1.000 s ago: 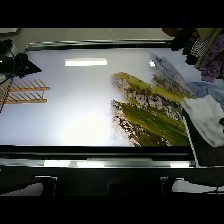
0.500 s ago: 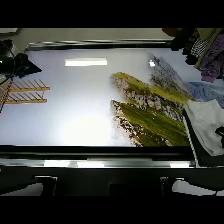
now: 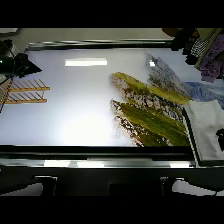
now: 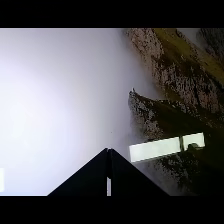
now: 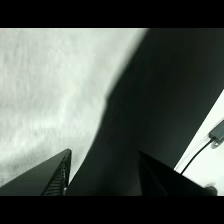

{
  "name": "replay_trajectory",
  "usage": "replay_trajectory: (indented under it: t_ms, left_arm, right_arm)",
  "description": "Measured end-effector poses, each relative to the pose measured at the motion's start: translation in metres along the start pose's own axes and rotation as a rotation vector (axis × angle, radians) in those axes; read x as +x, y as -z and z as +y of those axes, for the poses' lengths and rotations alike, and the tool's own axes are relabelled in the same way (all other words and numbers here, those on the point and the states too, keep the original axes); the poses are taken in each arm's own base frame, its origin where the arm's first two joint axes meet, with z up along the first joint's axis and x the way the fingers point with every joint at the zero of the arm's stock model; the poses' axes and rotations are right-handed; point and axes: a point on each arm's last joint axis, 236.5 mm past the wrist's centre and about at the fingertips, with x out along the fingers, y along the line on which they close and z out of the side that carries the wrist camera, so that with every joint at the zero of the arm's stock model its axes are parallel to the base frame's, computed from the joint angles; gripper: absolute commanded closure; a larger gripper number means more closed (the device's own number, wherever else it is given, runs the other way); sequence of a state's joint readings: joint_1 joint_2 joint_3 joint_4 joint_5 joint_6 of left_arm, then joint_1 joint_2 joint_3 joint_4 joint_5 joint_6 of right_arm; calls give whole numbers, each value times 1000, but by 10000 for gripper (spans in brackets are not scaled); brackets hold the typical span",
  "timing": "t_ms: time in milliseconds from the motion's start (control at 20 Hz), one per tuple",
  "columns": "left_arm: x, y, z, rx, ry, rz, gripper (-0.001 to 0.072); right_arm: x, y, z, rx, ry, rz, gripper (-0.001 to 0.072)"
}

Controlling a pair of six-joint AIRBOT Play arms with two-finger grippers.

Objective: Fold the clothes and pants, and hang the long-sleeved shirts on hangers.

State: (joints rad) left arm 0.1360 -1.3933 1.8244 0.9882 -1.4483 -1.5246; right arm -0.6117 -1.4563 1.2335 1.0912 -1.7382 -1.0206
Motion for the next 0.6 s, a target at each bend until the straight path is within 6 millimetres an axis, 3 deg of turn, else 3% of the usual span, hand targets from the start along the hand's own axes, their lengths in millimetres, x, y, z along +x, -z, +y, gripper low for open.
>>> replay_trajectory:
  t_ms: [200,300,350,500,600]
  left_arm:
    - [0,0,3,8,-11,0,688]
    - [0,0,8,12,-34,3,688]
    - [1,1,13,14,-51,5,688]
    - [5,5,30,13,-108,31,689]
    - [12,15,45,3,-149,68,690]
  right_arm:
    - [-10,-16,-20,5,44,-93,234]
    - [-24,-28,-18,4,-17,-169,270]
    - [-34,-33,-9,-5,-82,-201,378]
    - [-77,-39,44,-89,-367,-293,426]
    - [-114,-27,92,-206,-536,-351,517]
